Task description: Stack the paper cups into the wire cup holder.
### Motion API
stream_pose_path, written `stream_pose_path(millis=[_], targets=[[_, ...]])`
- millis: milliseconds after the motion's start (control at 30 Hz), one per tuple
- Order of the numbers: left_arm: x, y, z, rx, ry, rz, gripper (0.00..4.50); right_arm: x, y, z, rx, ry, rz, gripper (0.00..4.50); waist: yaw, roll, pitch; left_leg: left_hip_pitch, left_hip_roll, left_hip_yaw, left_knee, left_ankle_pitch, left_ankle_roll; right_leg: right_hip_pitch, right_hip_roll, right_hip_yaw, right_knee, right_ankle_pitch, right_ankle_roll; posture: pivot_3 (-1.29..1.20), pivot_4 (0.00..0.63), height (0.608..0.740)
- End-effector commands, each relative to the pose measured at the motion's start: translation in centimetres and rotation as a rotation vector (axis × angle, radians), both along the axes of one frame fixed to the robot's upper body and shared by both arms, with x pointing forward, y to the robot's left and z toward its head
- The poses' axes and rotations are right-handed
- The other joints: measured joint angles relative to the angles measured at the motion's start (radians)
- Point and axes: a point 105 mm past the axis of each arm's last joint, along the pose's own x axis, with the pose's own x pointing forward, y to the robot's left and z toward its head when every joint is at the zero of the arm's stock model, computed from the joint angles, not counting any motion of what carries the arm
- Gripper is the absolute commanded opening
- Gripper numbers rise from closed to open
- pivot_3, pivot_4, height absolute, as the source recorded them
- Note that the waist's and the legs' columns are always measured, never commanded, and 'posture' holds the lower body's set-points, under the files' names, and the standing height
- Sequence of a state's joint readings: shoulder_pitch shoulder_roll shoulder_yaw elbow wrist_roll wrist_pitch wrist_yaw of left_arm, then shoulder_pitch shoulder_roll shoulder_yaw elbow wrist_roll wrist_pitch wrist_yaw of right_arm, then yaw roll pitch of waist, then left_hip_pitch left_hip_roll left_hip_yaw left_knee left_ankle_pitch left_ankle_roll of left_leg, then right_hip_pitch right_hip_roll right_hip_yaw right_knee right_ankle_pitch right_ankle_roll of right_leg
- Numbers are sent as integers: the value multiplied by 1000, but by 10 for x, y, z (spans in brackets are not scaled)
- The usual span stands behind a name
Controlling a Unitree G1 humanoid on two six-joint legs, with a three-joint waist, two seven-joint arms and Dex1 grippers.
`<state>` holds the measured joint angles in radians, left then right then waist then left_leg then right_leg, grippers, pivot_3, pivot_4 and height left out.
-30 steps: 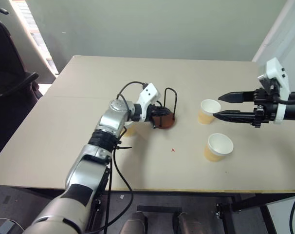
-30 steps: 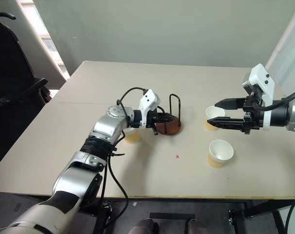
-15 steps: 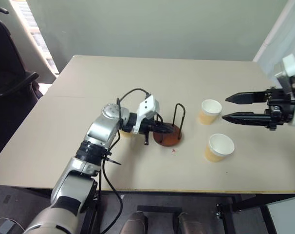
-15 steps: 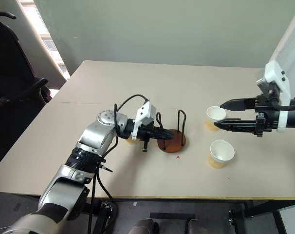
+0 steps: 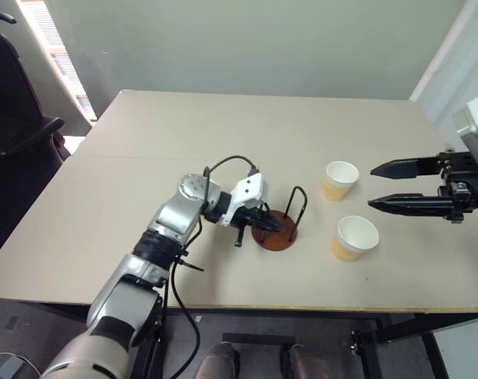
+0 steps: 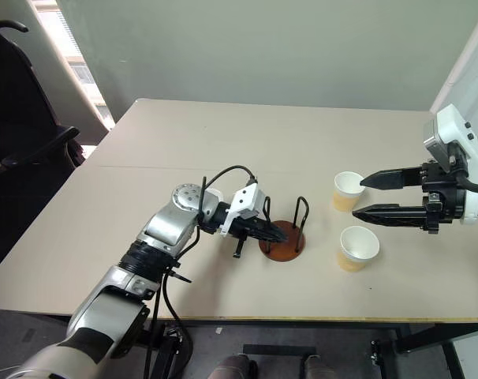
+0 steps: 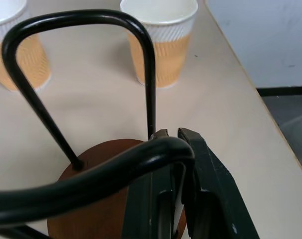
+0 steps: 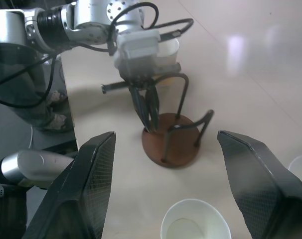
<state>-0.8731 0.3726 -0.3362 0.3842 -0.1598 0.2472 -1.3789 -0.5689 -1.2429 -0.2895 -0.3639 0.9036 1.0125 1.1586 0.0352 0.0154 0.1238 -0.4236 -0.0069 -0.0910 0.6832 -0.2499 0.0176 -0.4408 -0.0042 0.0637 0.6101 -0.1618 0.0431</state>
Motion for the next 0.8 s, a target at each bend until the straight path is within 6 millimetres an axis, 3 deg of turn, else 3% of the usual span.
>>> stream_pose_path(millis=[33,133,400,567,800], targets=[[1,-11,8,-9,-40,-23,16,-3,4,9,-4,-50,23,3391,-1,0,0,0,0,0,0,0,0,0,0,0,0,0,0,0,150,740],[-2,-11,5,11,-10,-36,16,-2,5,9,-4,-50,27,3391,-2,0,0,0,0,0,0,0,1,0,0,0,0,0,1,0,150,740],[-1,0,4,43,-32,-17,2576,1,4,7,-16,-58,13,3391,-1,0,0,0,0,0,0,0,1,0,0,0,0,0,2,0,150,740],[2,14,23,56,-121,-12,4433,6,2,5,-24,-71,-9,3391,-2,0,0,0,0,0,0,0,1,0,0,0,0,0,2,0,150,740],[-3,36,43,60,-164,9,4473,11,2,-1,-44,-50,-17,3391,-2,0,0,0,0,0,0,0,1,0,0,0,0,0,1,0,150,740]])
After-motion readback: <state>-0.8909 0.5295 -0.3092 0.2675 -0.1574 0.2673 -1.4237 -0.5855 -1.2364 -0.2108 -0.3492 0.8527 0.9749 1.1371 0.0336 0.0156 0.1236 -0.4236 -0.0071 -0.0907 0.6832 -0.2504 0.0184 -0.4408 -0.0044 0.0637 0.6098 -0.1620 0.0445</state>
